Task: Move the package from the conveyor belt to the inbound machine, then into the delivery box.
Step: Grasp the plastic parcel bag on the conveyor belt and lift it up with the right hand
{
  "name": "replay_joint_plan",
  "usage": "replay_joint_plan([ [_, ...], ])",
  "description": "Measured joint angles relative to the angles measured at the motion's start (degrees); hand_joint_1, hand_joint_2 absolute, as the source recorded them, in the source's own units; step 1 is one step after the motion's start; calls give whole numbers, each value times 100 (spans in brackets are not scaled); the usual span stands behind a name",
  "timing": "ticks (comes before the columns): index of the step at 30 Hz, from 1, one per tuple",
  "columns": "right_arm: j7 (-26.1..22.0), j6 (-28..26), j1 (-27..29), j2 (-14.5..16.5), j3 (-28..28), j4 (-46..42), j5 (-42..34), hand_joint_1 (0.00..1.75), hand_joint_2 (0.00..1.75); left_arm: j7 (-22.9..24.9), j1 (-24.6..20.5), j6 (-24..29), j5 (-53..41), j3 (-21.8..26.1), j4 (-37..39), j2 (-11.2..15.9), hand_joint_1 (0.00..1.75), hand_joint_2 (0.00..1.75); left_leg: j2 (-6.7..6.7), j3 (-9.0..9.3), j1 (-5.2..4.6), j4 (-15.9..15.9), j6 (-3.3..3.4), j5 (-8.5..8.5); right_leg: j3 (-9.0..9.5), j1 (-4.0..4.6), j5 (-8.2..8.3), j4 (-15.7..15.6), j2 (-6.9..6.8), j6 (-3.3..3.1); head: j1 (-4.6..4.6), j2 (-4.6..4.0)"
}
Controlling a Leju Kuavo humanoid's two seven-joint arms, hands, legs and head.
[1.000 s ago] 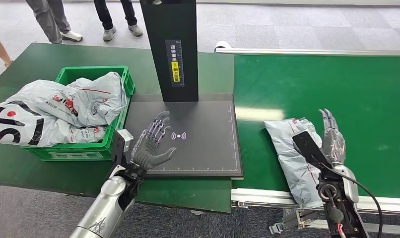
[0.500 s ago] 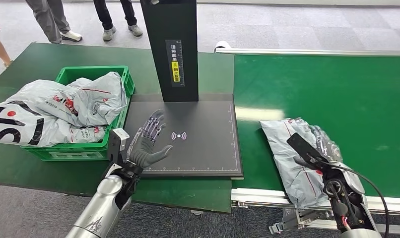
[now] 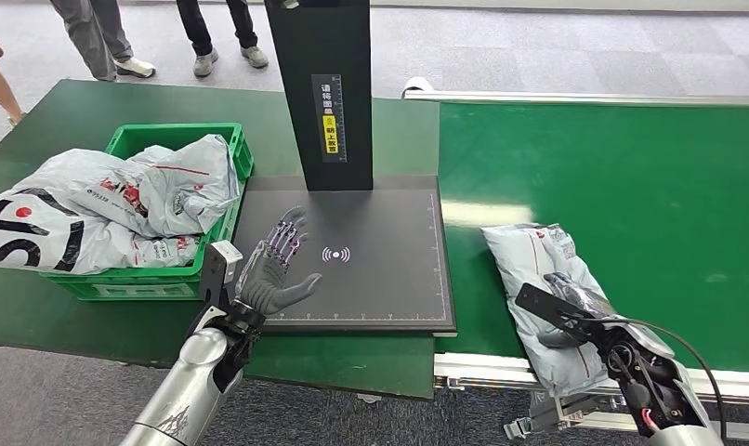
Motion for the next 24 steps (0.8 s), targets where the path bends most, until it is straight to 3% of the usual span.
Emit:
replay_joint_plan([
  [11, 0, 36, -29, -38, 132, 50, 1, 0, 175, 3, 0, -1, 0, 0, 0, 1, 0, 175, -1, 1, 0, 0, 0, 0, 1, 0, 0, 0, -1, 0, 1, 0],
  [12, 4, 48, -32, -39, 141, 51, 7, 24, 175, 7, 1, 1, 0, 0, -1, 2, 0, 175, -1, 1, 0, 0, 0, 0, 2, 0, 0, 0, -1, 0, 1, 0],
  [15, 60, 67, -48, -39, 184, 51, 65, 154, 175, 21, 12, 13, 0, 0, -29, 9, 0, 175, -1, 1, 0, 0, 0, 0, 2, 0, 0, 0, -1, 0, 0, 0],
  [16, 106, 59, -55, -38, 206, 51, 102, 174, 175, 27, 17, 19, 0, 0, -43, 11, 0, 175, -1, 1, 0, 0, 0, 0, 3, 0, 0, 0, -2, 0, -1, 0],
  [24, 407, -348, -161, 25, 362, 52, 534, 175, 175, 52, 106, 74, 0, 0, -82, 34, 0, 175, -2, 7, 0, 0, 1, 0, 13, 0, -1, 0, -3, 3, 1, 0],
])
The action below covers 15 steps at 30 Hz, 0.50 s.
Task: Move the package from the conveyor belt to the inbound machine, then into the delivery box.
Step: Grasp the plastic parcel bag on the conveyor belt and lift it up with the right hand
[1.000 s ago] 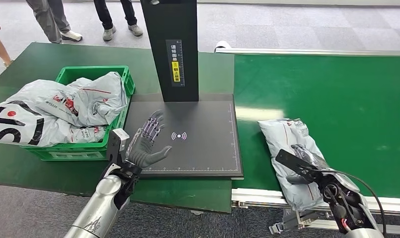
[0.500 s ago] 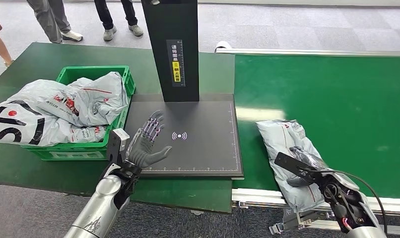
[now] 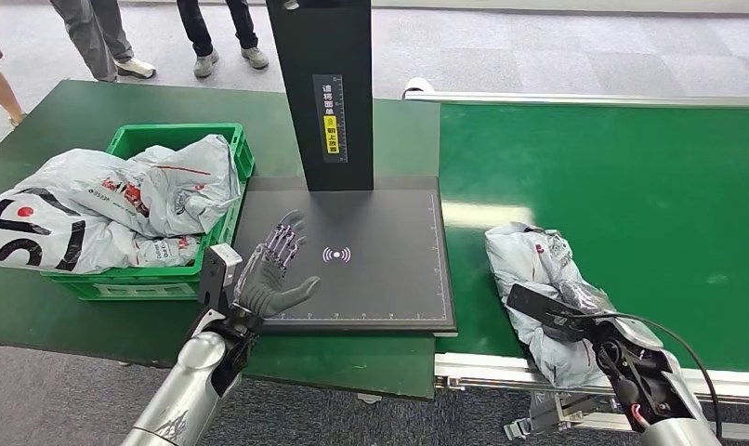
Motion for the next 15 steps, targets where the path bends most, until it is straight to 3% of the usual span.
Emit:
replay_joint_plan([
  [5, -319, -455, -41, 88, 68, 20, 233, 175, 175, -57, 56, -1, 0, 10, -65, 27, 0, 175, 1, 1, 0, 0, 0, 0, -1, 0, 2, 0, 1, 1, 0, -1],
  [15, -506, -756, -95, 247, 55, 12, 165, 175, 175, -55, 97, -39, -25, 88, -143, 37, 0, 175, 1, -5, 1, -1, -1, -1, -9, 1, 0, 0, 1, 0, -1, 0],
])
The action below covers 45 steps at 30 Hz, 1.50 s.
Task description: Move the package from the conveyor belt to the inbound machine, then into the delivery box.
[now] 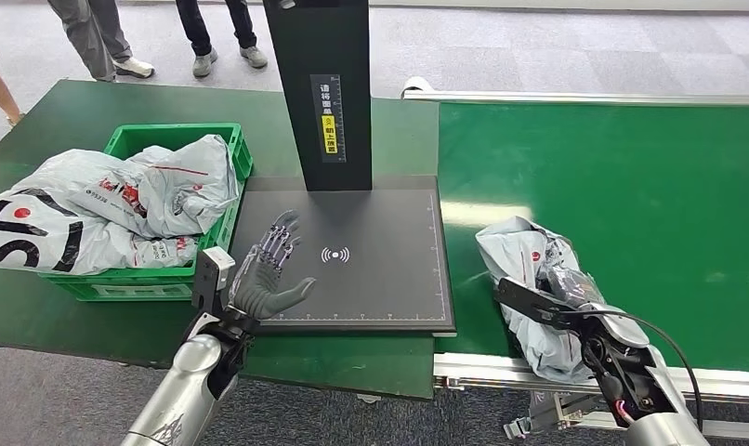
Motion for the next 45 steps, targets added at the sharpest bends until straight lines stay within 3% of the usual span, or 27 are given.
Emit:
replay_joint_plan([
  [6, -7, -186, -1, 70, -46, -10, -55, 175, 175, -1, 11, 4, -1, 18, -1, 9, 0, 175, 0, -2, -1, 0, 0, 0, 0, -1, 0, 0, 0, 0, 0, 0],
  [11, -104, -1178, -12, 254, -413, -191, -566, 175, 175, -12, 69, 93, -1, 51, -63, 9, 0, 175, 0, -3, 0, 0, 0, 0, -3, -1, 0, 0, 0, 0, -1, 0],
  [20, -1225, -2789, 93, 581, -1221, -957, -1956, 175, 175, -103, 98, 245, 51, 56, -98, 1, 0, 175, 0, -4, -1, 0, 0, 0, -6, 0, 0, 0, 0, 0, 1, -1],
  [27, -1489, -3042, 196, 698, -1494, -1267, -2215, 175, 175, -121, 97, 292, 69, 56, -98, -16, 0, 175, 1, -3, -1, 1, 0, 0, -6, -1, 0, 0, 1, 0, 1, 0],
  [31, -1937, -3369, 279, 752, -1556, -1422, -2489, 175, 175, -174, 96, 445, 72, 56, -99, -26, 0, 175, 2, -3, 0, 0, 0, 0, -7, 0, 0, 0, 2, 0, -1, 0],
  [36, -2337, -3483, 337, 837, -1427, -1625, -2515, 175, 175, -442, 67, 1112, -166, 56, -129, -40, 0, 175, 3, -4, 0, 0, 0, 0, -8, 0, 0, 0, 2, 0, 0, -1],
  [40, -2503, -3574, 289, 902, -1041, -1661, -2104, 175, 175, -735, 9, 1752, -405, 46, -184, -57, 0, 175, 5, -5, 0, -1, 0, 1, -7, 0, 0, 0, 3, 0, 0, 0],
  [45, -2580, -3580, 13, 992, -252, -1570, -1824, 175, 175, -867, -109, 1876, -286, -47, -190, -105, 0, 175, 5, -4, 0, 0, 0, 3, -7, 0, 0, 1, 3, 0, 1, 0],
])
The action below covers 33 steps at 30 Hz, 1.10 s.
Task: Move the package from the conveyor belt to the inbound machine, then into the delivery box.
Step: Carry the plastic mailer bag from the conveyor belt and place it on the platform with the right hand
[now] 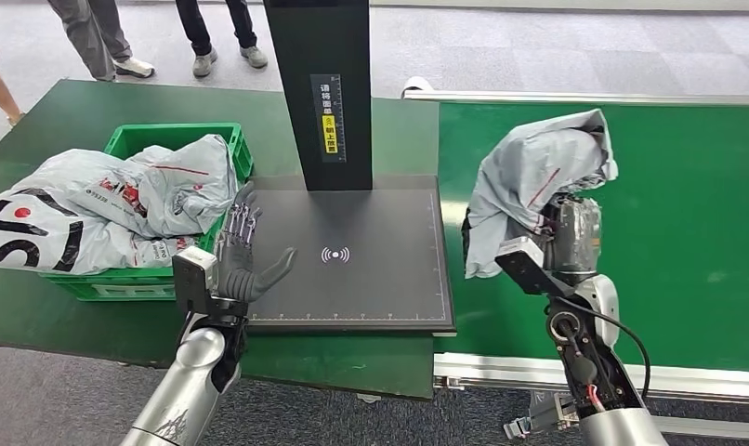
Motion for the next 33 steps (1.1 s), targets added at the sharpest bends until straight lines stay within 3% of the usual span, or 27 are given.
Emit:
replay_joint_plan([
  [5, -103, 248, -343, 73, 808, 209, 212, 175, 175, -101, -104, 81, 172, -75, 3, -57, 0, 175, 0, -1, 0, 0, 0, 0, -3, 0, 0, 1, 1, 0, 0, -1],
  [14, 131, 1743, -977, 202, 2090, 1154, 696, 175, 175, -162, -365, 78, 222, -231, 143, -138, 0, 175, -1, -3, 0, 1, 0, 0, -4, 0, 0, 1, 0, 0, 1, 0],
  [19, 155, 2043, -1176, 241, 2407, 1493, 730, 175, 175, -163, -431, 74, 222, -249, 237, -156, 0, 175, -1, -4, 0, 1, 0, 0, -5, 0, 0, 1, 0, 0, 1, 0],
  [24, 214, 2797, -1389, 342, 2694, 1859, 768, 175, 175, -164, -504, 51, 222, -296, 352, -166, 0, 175, 0, -4, 0, 1, 0, -1, -6, 0, 0, 0, 1, 0, 0, 0],
  [29, 116, 2777, -1536, 553, 2925, 2222, 892, 175, 175, -180, -541, 17, 222, -335, 461, -185, 0, 175, 0, -3, 1, 1, 0, 0, -6, 1, 0, 1, 2, 0, 0, 0],
  [30, 52, 2680, -1548, 598, 2960, 2268, 914, 167, 175, -187, -542, 9, 223, -340, 473, -189, 0, 175, 1, -3, 1, 1, 0, 0, -7, 1, 0, 1, 2, 0, 0, 0],
  [31, -16, 2538, -1558, 646, 2992, 2311, 935, 147, 175, -192, -544, 0, 227, -343, 485, -193, 0, 175, 1, -3, 1, 1, 0, 0, -7, 1, 0, 1, 2, 0, 0, 0],
  [33, -122, 2222, -1578, 739, 3032, 2389, 974, 62, 175, -200, -554, -18, 235, -348, 509, -207, 0, 175, 1, -4, 1, 1, 0, 0, -8, 1, 0, 1, 2, 0, 0, 0],
])
